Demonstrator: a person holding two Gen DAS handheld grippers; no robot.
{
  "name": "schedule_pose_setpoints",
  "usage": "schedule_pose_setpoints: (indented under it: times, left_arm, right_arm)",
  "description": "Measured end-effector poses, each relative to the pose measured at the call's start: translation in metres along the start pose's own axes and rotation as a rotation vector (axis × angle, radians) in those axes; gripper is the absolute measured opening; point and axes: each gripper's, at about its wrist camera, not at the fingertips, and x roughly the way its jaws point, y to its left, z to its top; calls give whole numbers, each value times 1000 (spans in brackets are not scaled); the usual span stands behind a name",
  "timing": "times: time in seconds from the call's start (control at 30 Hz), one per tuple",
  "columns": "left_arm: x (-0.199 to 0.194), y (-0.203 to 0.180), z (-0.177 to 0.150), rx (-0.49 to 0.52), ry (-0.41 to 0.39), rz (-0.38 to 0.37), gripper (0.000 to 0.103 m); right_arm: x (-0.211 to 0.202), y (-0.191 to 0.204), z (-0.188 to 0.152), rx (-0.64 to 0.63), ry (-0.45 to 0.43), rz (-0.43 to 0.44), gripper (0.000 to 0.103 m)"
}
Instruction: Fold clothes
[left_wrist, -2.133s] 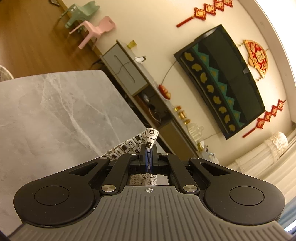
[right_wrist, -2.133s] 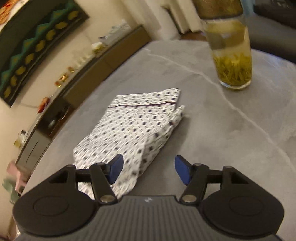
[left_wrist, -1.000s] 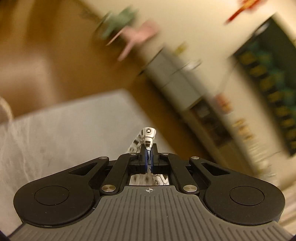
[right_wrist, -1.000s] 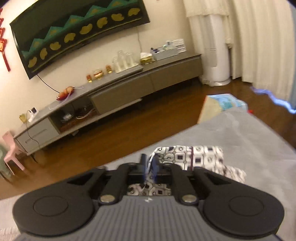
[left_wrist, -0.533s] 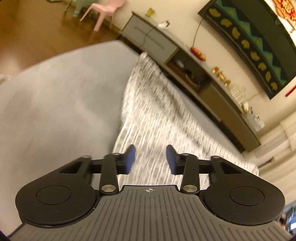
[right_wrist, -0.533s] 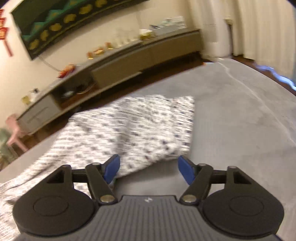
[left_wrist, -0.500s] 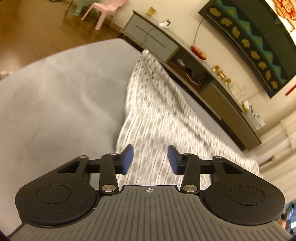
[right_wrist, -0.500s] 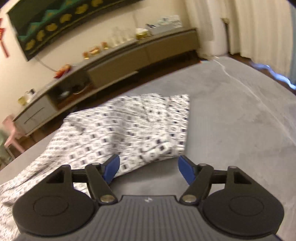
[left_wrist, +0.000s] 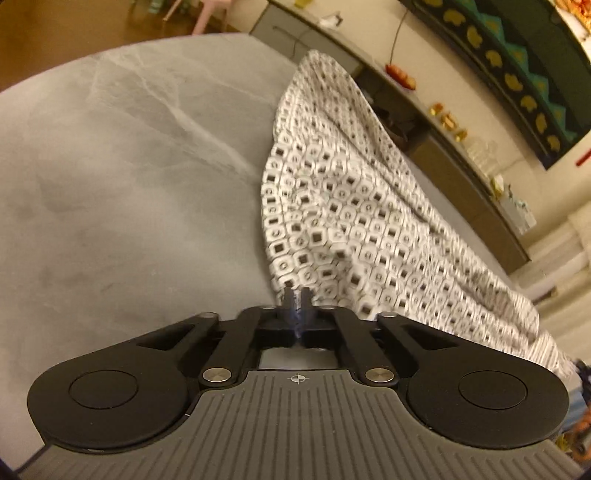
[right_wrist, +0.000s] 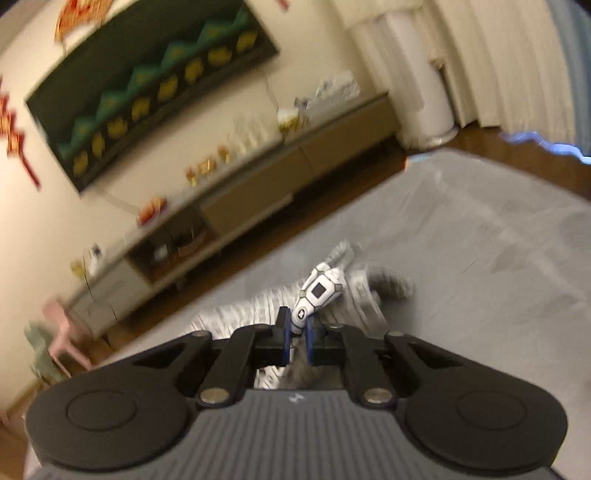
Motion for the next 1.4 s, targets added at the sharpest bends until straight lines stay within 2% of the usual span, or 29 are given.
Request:
schedule_pose_setpoints:
  times: [0.1,0.17,0.27,0.33,0.37,0.4,0.5,0.57,0.63,0.67,0.73,0.77,0.83,0.93,1.07,1.1,1.17,1.2,1.23,1.33,1.4]
  left_arm:
    - [-25,6,18,-42,-90,-48,0]
    - [-41,12,34,-77,-132,-55,0]
    - [-56,23,35,-116,-89,-77,0]
    - [-61,26,20,-116,-50,-52,22]
    - [-62,27,11,-121,-31,-40,41]
    - [-64,29,1,-133,-18,-51,52]
    - [-55,26,-23,-169,43,-77,61]
    - [-40,19,-27,-181,58,-86,62]
    - [-23,11,-27,-183,66,-87,62]
    - [-16,9,-25,-184,54,-78,56]
    - [-5,6,-21,-171,26,-77,33]
    - [1,6,-20,-167,18,-67,1]
    - [5,12,-18,-163,-2,-72,0]
    - [-13,21,-9,-195,-73,-109,0]
    - [-73,34,25,-236,-235,-215,0]
    - [-89,39,34,-239,-283,-218,0]
    - [-114,53,50,-251,-363,-154,0]
    - [-119,62,56,-271,-372,-120,0]
    - [-119,70,59,-288,-358,-90,0]
    - [-96,75,47,-257,-188,-39,2]
    - [-80,73,28,-246,-114,-21,21]
  right_arm:
    - [-36,-12,16,25,-43,-8,8]
    - [-45,-20,14,7,-40,-60,8]
    - [-58,-35,1,16,-28,-111,8]
    - [-67,-43,-9,36,-27,-117,8]
    - [-69,-45,-12,50,-27,-113,8]
    - [-71,-48,-15,65,-26,-108,8]
    - [-75,-51,-20,91,-34,-92,8]
    - [-76,-51,-23,100,-38,-78,8]
    - [-74,-51,-28,123,-35,-69,9]
    - [-73,-51,-30,135,-31,-65,9]
    - [-72,-55,-34,155,-26,-64,9]
    - [-72,-55,-36,157,-23,-61,9]
    - [-72,-58,-36,163,-23,-61,9]
    - [-71,-62,-35,172,-28,-64,9]
    - [-75,-65,-34,170,-64,-99,8]
    - [-77,-65,-34,164,-76,-116,8]
    - [-77,-64,-35,151,-80,-143,8]
    - [-76,-64,-37,148,-74,-148,8]
    - [-74,-63,-39,145,-60,-147,8]
    - [-75,-57,-44,127,-45,-146,8]
    - [-80,-54,-47,115,-56,-149,8]
